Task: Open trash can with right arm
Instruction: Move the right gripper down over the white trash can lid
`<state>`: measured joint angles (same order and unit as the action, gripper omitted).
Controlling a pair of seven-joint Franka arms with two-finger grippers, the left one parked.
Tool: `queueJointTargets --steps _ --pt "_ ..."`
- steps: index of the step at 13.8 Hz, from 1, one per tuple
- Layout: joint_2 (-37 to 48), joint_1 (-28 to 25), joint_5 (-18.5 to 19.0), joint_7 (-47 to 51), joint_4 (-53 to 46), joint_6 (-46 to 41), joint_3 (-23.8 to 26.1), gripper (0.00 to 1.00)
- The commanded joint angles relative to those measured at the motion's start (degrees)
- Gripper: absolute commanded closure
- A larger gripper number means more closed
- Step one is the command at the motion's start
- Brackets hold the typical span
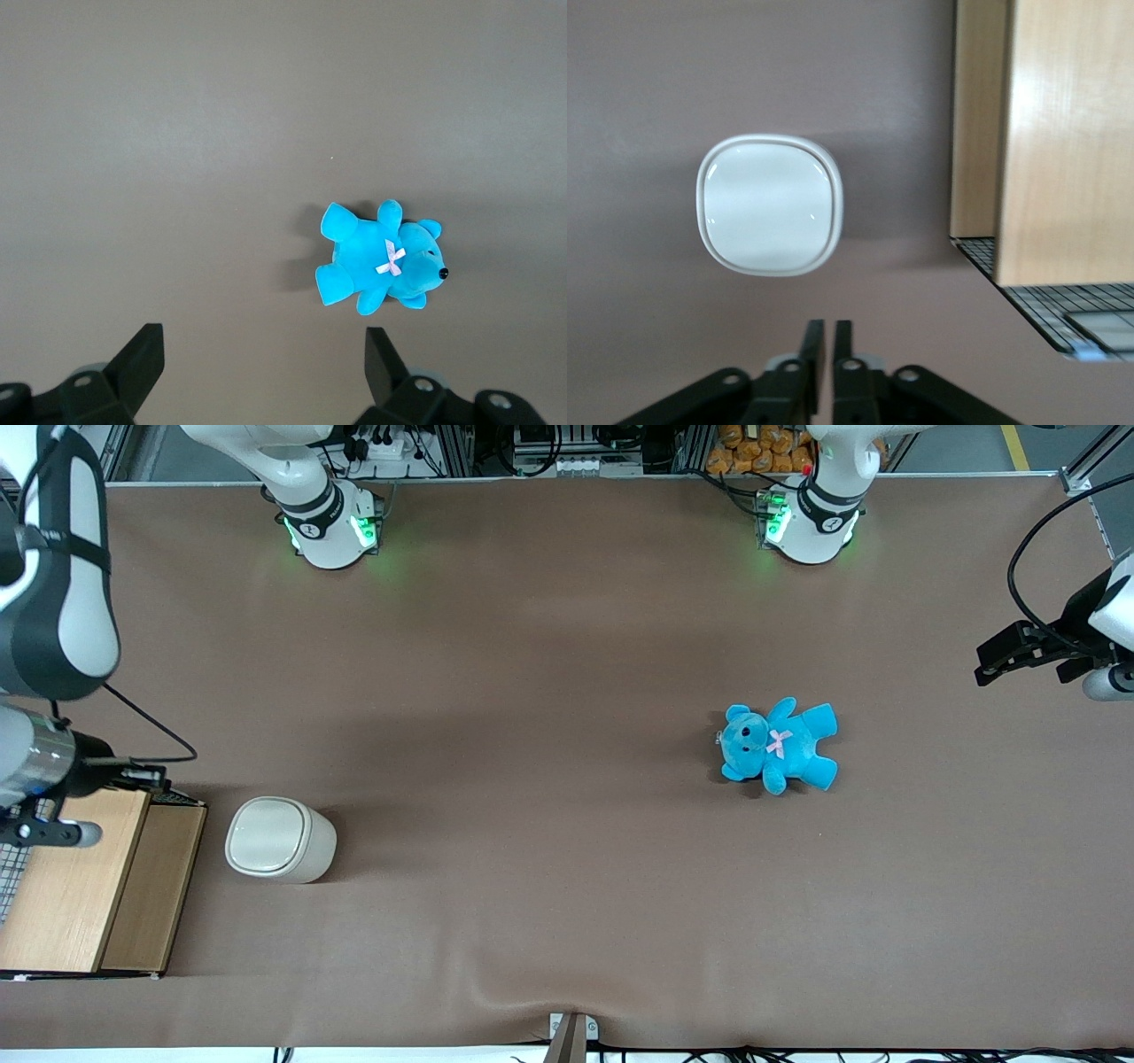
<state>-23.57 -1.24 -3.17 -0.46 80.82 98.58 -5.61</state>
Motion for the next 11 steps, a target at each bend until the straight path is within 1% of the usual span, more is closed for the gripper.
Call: queueJointTargets --steps 1,5,11 --pt "-3.8 0.9 -1.8 0.5 -2.2 -0.2 0.5 1.0" --pt "-7.8 1.0 -2.0 0.4 -2.1 4.9 0.5 1.0" --pt "-11.3 0.8 -2.0 0.6 -2.1 11.3 0.5 1.0"
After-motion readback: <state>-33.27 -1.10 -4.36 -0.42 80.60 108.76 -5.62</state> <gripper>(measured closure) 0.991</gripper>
